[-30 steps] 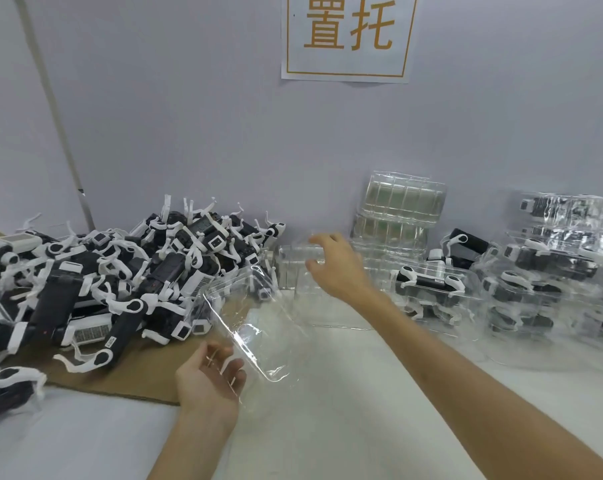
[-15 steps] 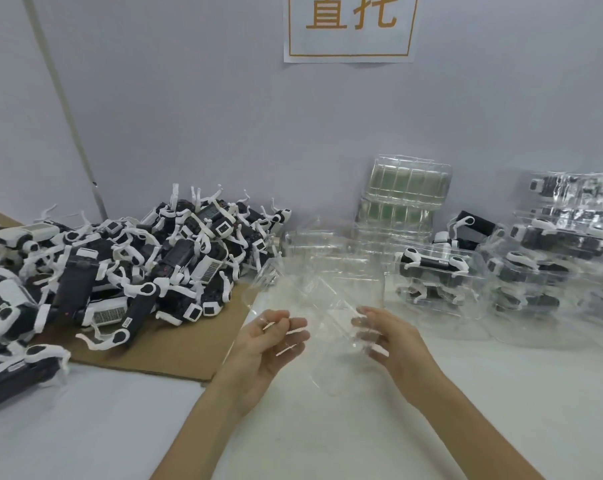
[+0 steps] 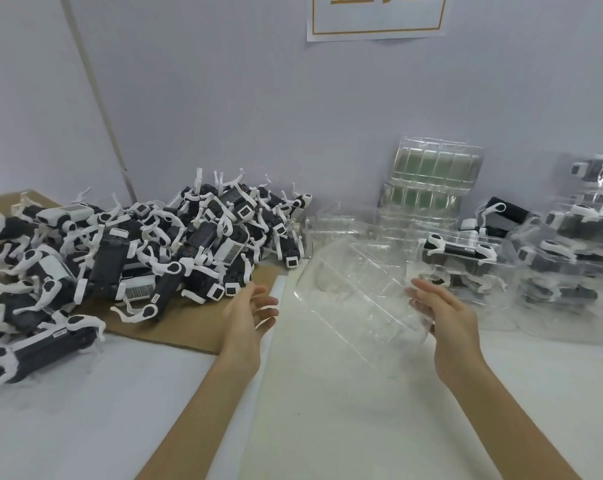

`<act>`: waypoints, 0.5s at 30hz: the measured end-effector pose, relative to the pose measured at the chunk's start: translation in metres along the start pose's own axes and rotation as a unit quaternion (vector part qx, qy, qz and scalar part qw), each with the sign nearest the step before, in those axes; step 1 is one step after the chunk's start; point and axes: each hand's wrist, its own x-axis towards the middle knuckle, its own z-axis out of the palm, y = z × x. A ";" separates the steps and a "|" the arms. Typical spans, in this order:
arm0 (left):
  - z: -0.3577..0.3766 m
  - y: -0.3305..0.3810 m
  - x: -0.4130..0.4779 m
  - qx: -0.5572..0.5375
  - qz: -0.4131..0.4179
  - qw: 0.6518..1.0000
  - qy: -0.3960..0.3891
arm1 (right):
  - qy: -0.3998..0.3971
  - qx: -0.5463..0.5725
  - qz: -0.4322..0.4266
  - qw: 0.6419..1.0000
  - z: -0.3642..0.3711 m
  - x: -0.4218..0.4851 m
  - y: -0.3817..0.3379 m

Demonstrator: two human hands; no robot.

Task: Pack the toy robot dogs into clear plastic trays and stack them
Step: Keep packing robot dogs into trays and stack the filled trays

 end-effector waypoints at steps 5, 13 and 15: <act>0.008 0.029 0.038 0.271 0.112 0.956 0.013 | -0.018 -0.051 0.027 0.998 -0.001 0.005 0.011; 0.031 0.079 0.113 0.672 0.320 0.666 0.049 | -0.091 -0.102 0.017 0.990 0.000 0.009 0.021; 0.034 0.082 0.131 0.750 0.339 0.565 0.052 | -0.108 -0.111 0.016 0.988 0.000 0.011 0.019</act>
